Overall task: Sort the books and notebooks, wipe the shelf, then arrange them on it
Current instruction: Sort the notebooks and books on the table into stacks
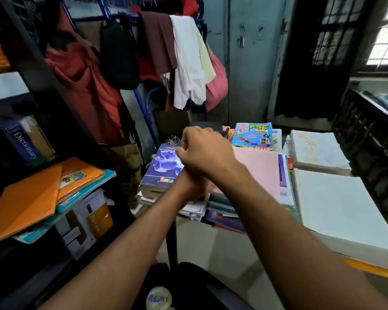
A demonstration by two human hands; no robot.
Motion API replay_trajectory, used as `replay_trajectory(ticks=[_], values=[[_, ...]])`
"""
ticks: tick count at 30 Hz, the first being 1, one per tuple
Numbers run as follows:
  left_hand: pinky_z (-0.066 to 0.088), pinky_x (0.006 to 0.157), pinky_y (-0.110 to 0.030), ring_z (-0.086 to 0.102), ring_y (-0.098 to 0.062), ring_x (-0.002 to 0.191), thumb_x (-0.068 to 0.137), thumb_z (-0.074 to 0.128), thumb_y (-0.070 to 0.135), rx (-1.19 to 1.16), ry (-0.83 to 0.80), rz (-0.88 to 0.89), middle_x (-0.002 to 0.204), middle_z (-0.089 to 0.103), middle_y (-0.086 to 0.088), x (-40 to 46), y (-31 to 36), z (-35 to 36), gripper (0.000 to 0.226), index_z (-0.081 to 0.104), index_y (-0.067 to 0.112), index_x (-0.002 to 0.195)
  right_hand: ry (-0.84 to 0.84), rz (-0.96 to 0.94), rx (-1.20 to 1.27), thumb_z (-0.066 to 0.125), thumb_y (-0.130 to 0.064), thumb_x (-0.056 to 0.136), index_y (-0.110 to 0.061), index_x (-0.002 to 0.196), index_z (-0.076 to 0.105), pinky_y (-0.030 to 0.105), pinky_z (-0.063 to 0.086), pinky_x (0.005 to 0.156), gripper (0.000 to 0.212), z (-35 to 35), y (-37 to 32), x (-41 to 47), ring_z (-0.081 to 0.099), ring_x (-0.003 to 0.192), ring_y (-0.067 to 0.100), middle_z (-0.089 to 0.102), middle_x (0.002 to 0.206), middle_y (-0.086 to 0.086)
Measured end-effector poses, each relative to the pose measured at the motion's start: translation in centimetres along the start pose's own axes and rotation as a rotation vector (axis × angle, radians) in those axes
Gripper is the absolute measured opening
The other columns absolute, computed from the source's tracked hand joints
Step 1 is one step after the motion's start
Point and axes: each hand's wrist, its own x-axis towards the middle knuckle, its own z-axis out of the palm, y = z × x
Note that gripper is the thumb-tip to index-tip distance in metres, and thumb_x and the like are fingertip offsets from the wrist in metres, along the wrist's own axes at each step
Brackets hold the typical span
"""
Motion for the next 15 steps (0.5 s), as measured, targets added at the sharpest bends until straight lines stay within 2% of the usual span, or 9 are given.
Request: replay_trajectory(ticks=[3, 4, 5, 7, 9, 11, 13, 14, 15], values=[[0.007, 0.111, -0.019, 0.02, -0.021, 0.151, 0.109, 0.025, 0.003, -0.174, 0.055, -0.065, 0.167, 0.017, -0.014, -1.5, -1.1, -2.5, 0.046, 0.02, 0.001, 0.155, 0.034, -0.052, 0.159, 0.058, -0.042, 0.091, -0.025, 0.095, 0.06, 0.04, 0.047, 0.083, 0.017, 0.9, -2.5, 0.8, 0.059, 0.107, 0.03, 0.065, 0.111, 0.004], [0.012, 0.112, -0.019, 0.025, -0.022, 0.15, 0.11, 0.027, 0.004, -0.189, 0.06, -0.111, 0.166, 0.02, -0.016, -1.7, -2.6, -3.1, 0.047, 0.02, 0.001, 0.156, 0.035, -0.069, 0.229, 0.06, -0.042, 0.091, -0.026, 0.091, 0.06, 0.04, 0.048, 0.084, 0.016, 1.3, -3.7, 1.0, 0.059, 0.105, 0.028, 0.066, 0.107, 0.003], [0.024, 0.111, -0.02, 0.037, -0.023, 0.143, 0.109, 0.035, 0.006, -0.267, 0.1, -0.22, 0.162, 0.03, -0.018, -2.9, -4.2, -4.1, 0.046, 0.027, 0.002, 0.154, 0.03, -0.081, 0.3, 0.062, -0.041, 0.09, -0.026, 0.086, 0.06, 0.039, 0.049, 0.083, 0.016, 2.0, -5.3, 1.4, 0.06, 0.103, 0.027, 0.067, 0.103, 0.002], [0.049, 0.102, -0.03, 0.059, -0.023, 0.124, 0.1, 0.059, 0.011, -0.314, 0.247, -0.226, 0.141, 0.058, -0.015, -6.1, -8.5, -7.1, 0.044, 0.05, 0.007, 0.143, 0.012, -0.138, 0.435, 0.065, -0.038, 0.088, -0.025, 0.079, 0.058, 0.038, 0.051, 0.081, 0.017, 4.0, -9.6, 2.1, 0.063, 0.098, 0.026, 0.069, 0.095, 0.0], [0.056, 0.094, -0.041, 0.067, -0.023, 0.111, 0.089, 0.068, 0.023, -0.239, 0.388, -0.103, 0.12, 0.071, -0.006, -7.3, -12.5, -8.9, 0.038, 0.065, 0.015, 0.125, -0.013, -0.145, 0.495, 0.067, -0.035, 0.087, -0.025, 0.077, 0.059, 0.038, 0.053, 0.079, 0.017, 5.7, -11.0, 2.4, 0.066, 0.091, 0.025, 0.069, 0.086, -0.001], [0.057, 0.088, -0.042, 0.07, -0.014, 0.099, 0.085, 0.064, 0.033, -0.195, 0.552, -0.112, 0.105, 0.074, 0.006, -9.8, -18.3, -11.3, 0.026, 0.071, 0.023, 0.108, -0.11, -0.183, 0.53, 0.068, -0.033, 0.087, -0.024, 0.076, 0.06, 0.04, 0.054, 0.077, 0.016, 8.7, -13.9, 2.9, 0.067, 0.086, 0.025, 0.068, 0.079, -0.002], [0.054, 0.093, -0.04, 0.068, -0.015, 0.102, 0.091, 0.067, 0.029, -0.163, 0.745, -0.254, 0.108, 0.072, 0.008, -12.3, -24.4, -13.5, 0.015, 0.07, 0.027, 0.105, -0.223, -0.2, 0.524, 0.067, -0.033, 0.088, -0.025, 0.08, 0.061, 0.041, 0.054, 0.079, 0.013, 11.4, -16.7, 3.3, 0.067, 0.09, 0.027, 0.07, 0.083, 0.0], [0.051, 0.097, -0.04, 0.065, -0.021, 0.11, 0.092, 0.069, 0.03, -0.112, 0.803, -0.354, 0.117, 0.069, 0.002, -13.1, -26.9, -14.1, 0.021, 0.068, 0.027, 0.113, -0.272, -0.194, 0.514, 0.066, -0.034, 0.089, -0.025, 0.084, 0.062, 0.04, 0.054, 0.081, 0.011, 12.5, -17.4, 3.4, 0.067, 0.095, 0.028, 0.071, 0.09, 0.002], [0.047, 0.102, -0.041, 0.06, -0.029, 0.119, 0.092, 0.07, 0.033, -0.068, 0.786, -0.484, 0.129, 0.063, -0.007, -14.1, -29.4, -14.5, 0.034, 0.062, 0.026, 0.124, -0.319, -0.196, 0.483, 0.066, -0.036, 0.09, -0.025, 0.09, 0.062, 0.038, 0.052, 0.083, 0.011, 13.8, -18.4, 3.8, 0.066, 0.1, 0.028, 0.072, 0.099, 0.005]])
